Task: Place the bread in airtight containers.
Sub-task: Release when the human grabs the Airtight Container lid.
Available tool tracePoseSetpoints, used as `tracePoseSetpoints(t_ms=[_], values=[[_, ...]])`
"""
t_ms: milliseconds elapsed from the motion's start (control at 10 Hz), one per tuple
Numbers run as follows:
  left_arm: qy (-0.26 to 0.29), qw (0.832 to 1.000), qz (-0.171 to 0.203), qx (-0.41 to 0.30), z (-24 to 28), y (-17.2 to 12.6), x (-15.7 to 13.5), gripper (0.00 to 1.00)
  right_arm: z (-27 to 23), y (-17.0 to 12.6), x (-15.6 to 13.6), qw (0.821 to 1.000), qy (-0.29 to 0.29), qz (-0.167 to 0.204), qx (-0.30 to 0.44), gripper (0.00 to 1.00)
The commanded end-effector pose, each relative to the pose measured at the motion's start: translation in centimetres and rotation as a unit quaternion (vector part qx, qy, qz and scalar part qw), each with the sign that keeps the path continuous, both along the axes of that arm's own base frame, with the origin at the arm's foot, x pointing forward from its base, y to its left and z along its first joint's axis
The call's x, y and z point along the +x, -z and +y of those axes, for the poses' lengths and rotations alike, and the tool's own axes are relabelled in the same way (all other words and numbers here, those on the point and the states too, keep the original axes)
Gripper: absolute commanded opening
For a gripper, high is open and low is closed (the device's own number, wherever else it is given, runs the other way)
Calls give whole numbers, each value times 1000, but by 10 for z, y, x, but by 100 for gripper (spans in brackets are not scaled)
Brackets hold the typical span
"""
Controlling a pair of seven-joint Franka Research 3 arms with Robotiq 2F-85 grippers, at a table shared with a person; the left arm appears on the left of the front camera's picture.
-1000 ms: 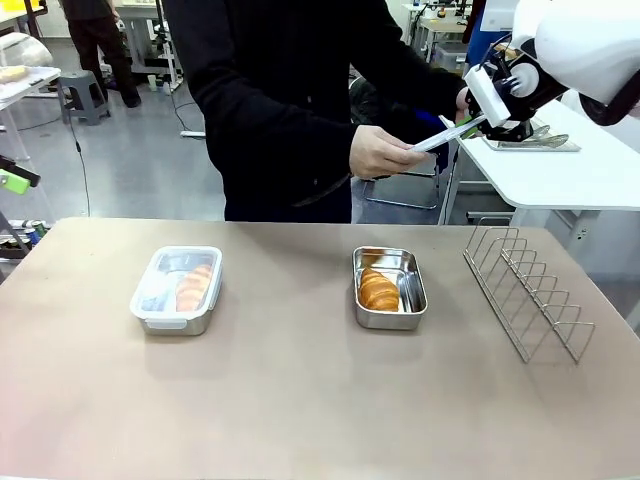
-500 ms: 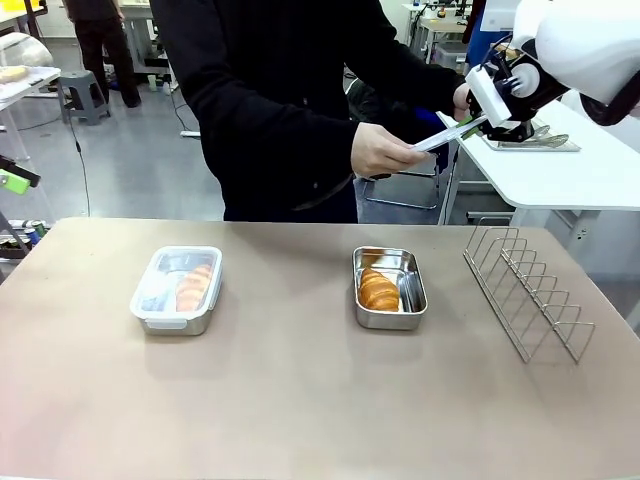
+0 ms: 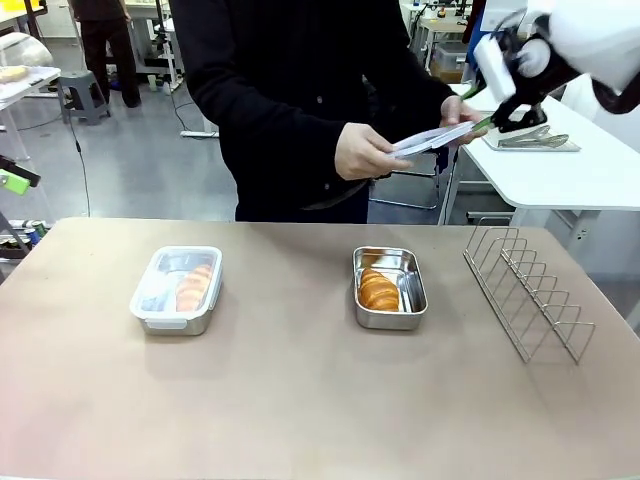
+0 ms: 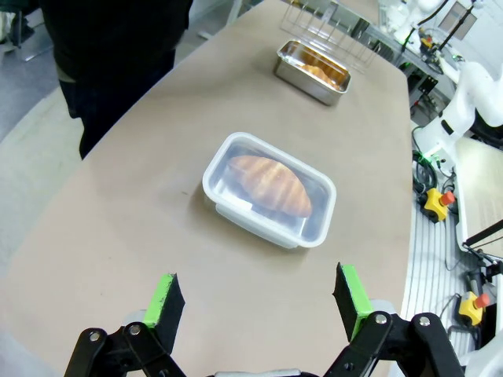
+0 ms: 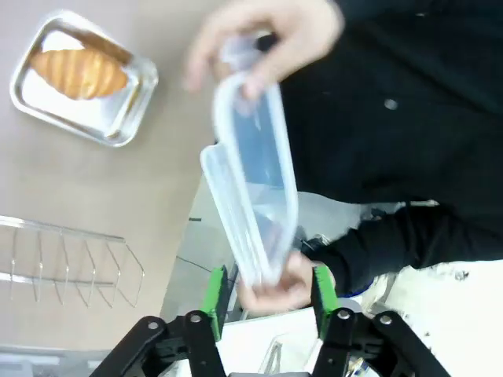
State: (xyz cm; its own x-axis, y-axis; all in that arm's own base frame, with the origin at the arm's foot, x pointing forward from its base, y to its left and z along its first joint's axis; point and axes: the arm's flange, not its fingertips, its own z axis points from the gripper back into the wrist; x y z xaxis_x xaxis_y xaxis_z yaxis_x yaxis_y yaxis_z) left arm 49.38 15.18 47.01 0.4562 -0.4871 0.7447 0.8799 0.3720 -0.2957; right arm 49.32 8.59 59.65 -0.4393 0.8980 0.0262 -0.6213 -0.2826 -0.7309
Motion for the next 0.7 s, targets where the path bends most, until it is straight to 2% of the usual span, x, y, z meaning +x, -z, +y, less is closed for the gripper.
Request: tracePoseSetpoints(t_ms=[0, 300, 400, 600], values=[[4, 1000, -3, 4, -2, -1, -1, 100, -31, -22, -18, 985, 80, -4, 152, 100], [4, 1000, -3, 4, -2, -1, -1, 100, -111, -32, -49, 925, 145, 55, 346, 100], [4, 1000, -3, 4, -2, -1, -1, 100, -141, -29, -67, 903, 161, 75, 391, 100], [4, 1000, -3, 4, -2, -1, -1, 100, -183, -18, -107, 873, 179, 105, 442, 100]])
